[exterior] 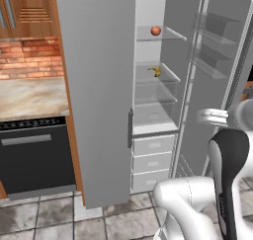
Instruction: Retrieve the peach and banana from the fridge and place them into the bowl on the dining table.
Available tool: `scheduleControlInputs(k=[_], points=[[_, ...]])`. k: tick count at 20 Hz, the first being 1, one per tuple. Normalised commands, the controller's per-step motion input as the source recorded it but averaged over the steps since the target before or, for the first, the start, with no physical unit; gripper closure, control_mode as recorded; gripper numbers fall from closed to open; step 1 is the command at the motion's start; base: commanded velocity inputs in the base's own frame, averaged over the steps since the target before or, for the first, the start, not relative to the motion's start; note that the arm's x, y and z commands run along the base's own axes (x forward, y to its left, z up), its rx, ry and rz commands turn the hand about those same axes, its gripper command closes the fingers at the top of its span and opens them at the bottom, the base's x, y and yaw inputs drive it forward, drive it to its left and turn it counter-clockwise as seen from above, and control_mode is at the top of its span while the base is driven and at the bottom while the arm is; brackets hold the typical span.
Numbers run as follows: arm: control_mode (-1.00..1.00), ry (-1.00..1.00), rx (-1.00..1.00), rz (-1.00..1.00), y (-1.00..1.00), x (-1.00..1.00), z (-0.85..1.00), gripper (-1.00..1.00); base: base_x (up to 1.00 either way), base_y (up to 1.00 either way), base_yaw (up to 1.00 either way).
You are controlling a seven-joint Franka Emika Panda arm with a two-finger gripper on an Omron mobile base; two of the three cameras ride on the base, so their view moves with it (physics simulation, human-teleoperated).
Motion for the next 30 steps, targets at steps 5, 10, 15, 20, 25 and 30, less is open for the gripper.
scheduleControlInputs(k=[5, 10, 15, 20, 25, 30], points=[[-1.0, -0.09, 0.0, 0.03, 0.0, -0.12, 0.0, -1.0, 0.0, 0.0, 0.0], [1.0, -0.01, 0.0, 0.01, 0.0, 0.0, 0.0, -1.0, 0.0, 0.0, 0.01], [1.0, 0.0, 0.0, 0.0, 0.0, 0.0, 0.0, -1.0, 0.18, 0.0, 0.0], [1.0, 0.0, 0.0, 0.0, 0.0, 0.0, 0.0, -1.0, 0.38, -0.14, 0.0], [1.0, 0.0, 0.0, 0.0, 0.0, 0.0, 0.0, -1.0, 0.43, -0.25, 0.0], [1.0, 0.0, 0.0, 0.0, 0.0, 0.0, 0.0, -1.0, 0.41, -0.3, 0.0]])
